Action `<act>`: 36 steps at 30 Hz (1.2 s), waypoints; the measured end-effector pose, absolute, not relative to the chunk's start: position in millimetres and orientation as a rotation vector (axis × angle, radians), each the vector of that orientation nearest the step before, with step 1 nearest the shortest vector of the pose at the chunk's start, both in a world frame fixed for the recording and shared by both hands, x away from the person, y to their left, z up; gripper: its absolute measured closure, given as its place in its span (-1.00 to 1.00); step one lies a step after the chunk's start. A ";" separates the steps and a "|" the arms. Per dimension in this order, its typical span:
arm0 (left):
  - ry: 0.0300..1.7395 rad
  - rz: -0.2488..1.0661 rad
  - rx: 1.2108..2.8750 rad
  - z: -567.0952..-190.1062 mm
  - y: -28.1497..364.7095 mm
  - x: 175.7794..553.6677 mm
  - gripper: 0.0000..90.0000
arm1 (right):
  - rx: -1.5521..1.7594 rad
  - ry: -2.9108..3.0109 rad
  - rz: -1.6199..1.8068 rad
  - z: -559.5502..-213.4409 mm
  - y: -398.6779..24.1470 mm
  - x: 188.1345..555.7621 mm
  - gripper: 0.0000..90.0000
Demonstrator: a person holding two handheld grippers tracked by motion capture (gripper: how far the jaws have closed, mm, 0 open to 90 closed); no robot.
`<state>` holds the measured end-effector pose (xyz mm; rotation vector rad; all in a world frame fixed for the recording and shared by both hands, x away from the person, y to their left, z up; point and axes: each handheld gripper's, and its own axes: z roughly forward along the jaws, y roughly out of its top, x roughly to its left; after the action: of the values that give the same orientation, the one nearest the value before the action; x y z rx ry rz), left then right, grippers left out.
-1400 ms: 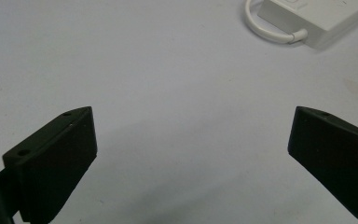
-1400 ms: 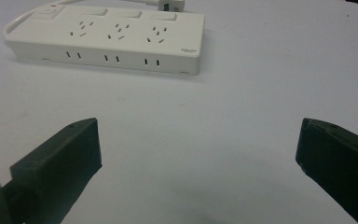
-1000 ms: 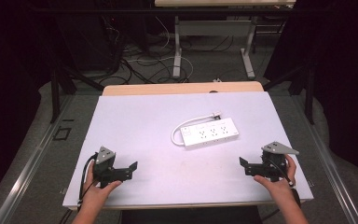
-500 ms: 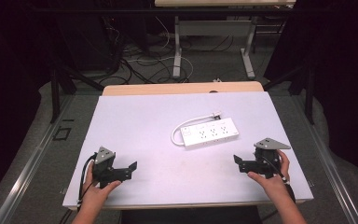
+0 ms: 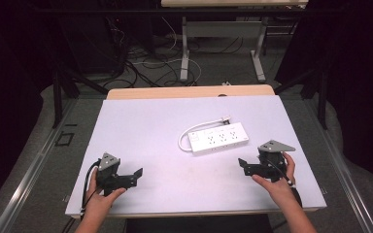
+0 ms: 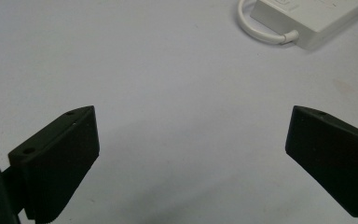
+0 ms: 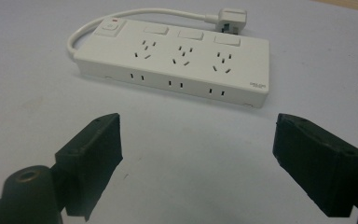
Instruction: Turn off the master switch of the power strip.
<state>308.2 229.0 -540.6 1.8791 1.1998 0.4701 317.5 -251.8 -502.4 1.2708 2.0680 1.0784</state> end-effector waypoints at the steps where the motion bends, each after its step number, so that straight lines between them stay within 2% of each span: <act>1: 1.200 0.471 1.879 -540.6 229.0 308.2 -0.94 | 1.267 2.072 1.082 -502.1 -250.4 318.1 -0.66; 24: 1.202 0.473 1.881 -540.2 230.8 308.2 -0.94 | 1.215 2.098 1.113 -484.8 -214.1 332.1 -0.40; 36: 1.202 0.474 1.875 -540.1 231.5 308.3 -0.94 | 1.221 2.106 1.129 -478.4 -203.0 342.9 -0.40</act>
<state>308.3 231.5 -540.1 1.8750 1.2023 0.4738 342.9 -203.0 -478.4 1.2214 2.1059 1.1289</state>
